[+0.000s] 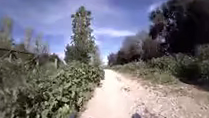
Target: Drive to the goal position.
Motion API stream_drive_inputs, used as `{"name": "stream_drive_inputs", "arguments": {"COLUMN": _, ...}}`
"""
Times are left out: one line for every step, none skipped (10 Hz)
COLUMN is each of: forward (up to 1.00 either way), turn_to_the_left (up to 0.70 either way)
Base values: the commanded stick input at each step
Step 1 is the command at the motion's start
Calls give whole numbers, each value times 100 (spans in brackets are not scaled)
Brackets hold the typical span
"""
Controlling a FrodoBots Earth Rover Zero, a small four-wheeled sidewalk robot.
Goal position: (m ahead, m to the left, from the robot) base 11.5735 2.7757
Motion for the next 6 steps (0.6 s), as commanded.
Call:
{"name": "stream_drive_inputs", "arguments": {"forward": 100, "turn_to_the_left": -6}}
{"name": "stream_drive_inputs", "arguments": {"forward": 100, "turn_to_the_left": -32}}
{"name": "stream_drive_inputs", "arguments": {"forward": 100, "turn_to_the_left": -38}}
{"name": "stream_drive_inputs", "arguments": {"forward": 100, "turn_to_the_left": -5}}
{"name": "stream_drive_inputs", "arguments": {"forward": 100, "turn_to_the_left": -18}}
{"name": "stream_drive_inputs", "arguments": {"forward": 100, "turn_to_the_left": -38}}
